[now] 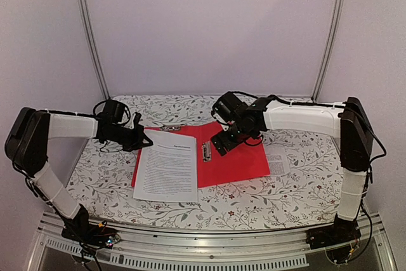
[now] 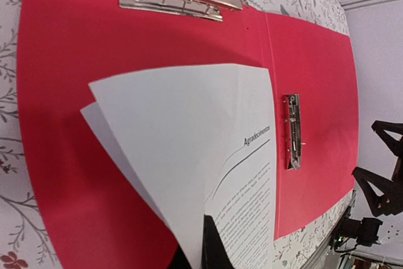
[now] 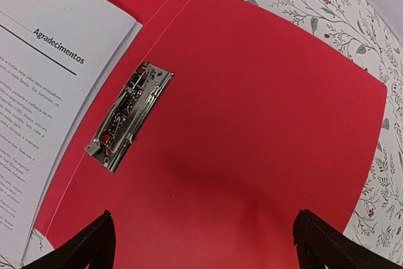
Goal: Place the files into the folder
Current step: Place the file on the spring clip of the folder.
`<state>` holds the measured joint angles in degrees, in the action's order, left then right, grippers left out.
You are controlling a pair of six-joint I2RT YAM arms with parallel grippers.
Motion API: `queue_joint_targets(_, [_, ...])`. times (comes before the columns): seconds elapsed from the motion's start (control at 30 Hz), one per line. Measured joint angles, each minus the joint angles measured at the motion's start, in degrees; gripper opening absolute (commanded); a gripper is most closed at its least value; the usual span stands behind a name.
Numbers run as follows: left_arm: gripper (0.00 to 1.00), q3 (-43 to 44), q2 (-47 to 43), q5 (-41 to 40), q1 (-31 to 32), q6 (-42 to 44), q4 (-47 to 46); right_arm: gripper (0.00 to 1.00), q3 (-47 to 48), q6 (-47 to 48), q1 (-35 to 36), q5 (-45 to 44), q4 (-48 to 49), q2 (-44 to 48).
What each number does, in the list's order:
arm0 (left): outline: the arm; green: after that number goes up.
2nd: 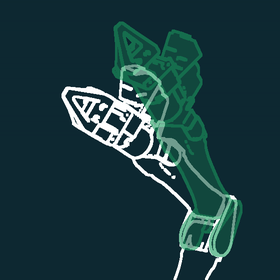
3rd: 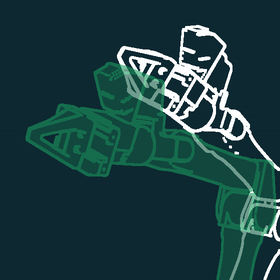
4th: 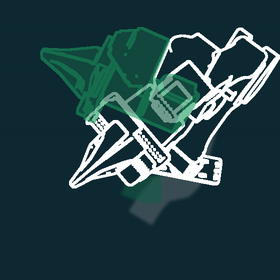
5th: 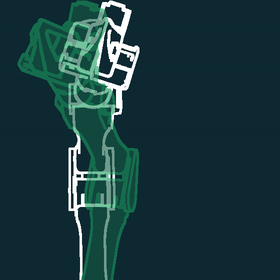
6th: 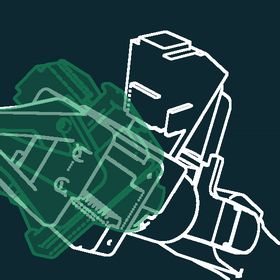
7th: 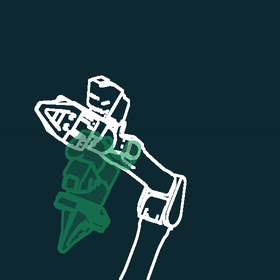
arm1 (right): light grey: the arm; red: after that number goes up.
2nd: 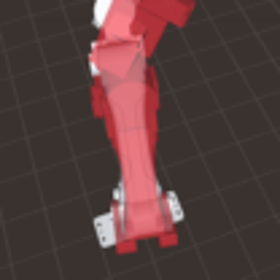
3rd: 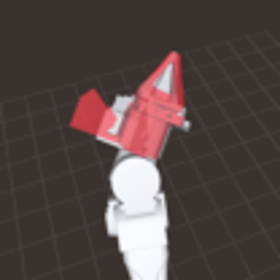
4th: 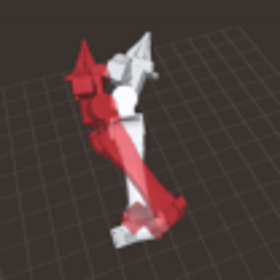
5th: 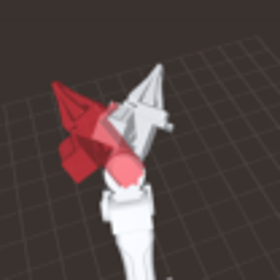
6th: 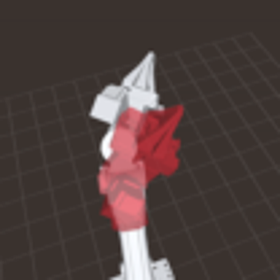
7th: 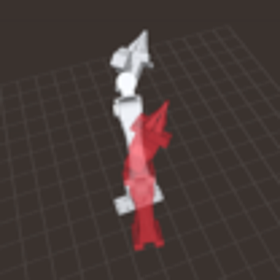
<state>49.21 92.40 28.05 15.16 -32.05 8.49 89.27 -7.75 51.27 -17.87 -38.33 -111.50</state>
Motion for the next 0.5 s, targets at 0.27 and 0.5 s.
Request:
queue_joint_targets(0.27, [0.0, 3.13, 7.08, -1.46, -3.13, 1.62, 4.09, 0.99, 2.23, 1.09, -1.11, 2.27, 0.66, -5.16])
queue_joint_targets(0.5, [0.0, 5.29, 11.74, -0.2, -4.72, 1.6, 3.26, 0.99, 5.51, 1.75, -1.77, 5.01, 0.81, -6.91])
